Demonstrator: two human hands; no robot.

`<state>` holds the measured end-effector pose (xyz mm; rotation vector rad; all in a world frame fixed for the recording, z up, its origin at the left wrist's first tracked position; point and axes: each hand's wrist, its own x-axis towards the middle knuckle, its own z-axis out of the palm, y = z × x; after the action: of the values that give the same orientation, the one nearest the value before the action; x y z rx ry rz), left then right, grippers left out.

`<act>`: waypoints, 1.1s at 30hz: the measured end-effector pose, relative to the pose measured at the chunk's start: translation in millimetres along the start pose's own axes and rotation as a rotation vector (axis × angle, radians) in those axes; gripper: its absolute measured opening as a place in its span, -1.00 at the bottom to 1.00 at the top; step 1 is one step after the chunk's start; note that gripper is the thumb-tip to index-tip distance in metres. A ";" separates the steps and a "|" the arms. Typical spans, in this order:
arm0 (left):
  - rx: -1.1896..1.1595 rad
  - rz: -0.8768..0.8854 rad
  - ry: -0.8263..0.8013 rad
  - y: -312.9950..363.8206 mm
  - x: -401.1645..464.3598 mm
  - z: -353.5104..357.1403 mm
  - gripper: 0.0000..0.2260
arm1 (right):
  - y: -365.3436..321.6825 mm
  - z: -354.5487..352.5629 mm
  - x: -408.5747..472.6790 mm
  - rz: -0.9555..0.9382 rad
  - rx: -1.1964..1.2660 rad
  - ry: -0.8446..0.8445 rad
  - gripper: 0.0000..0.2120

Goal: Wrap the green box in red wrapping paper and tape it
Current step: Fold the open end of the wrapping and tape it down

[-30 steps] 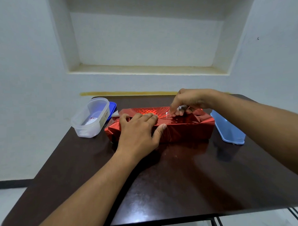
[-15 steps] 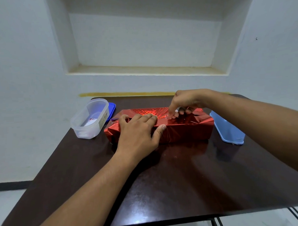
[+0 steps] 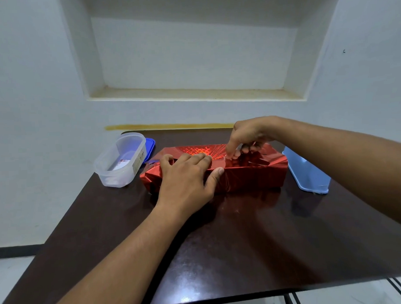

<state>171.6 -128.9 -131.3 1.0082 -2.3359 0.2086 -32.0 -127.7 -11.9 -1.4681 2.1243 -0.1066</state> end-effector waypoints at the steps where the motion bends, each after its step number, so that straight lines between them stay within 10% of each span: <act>1: 0.000 0.000 -0.001 0.1 0.4 0.0 -0.45 | 0.0 -0.5 0.6 0.006 -0.003 -0.002 -0.85; 23: -0.005 0.005 -0.004 -0.2 -1.0 -0.6 -0.41 | -8.8 -5.6 -1.9 0.306 -0.244 0.002 -0.60; 33: -0.017 0.004 0.000 0.0 -1.3 -0.6 -0.41 | 1.8 -11.0 -11.0 0.238 -0.135 0.038 -0.86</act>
<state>172.5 -127.9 -131.5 0.9955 -2.3357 0.1900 -36.0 -119.9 1.0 -1.2820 2.3593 0.1004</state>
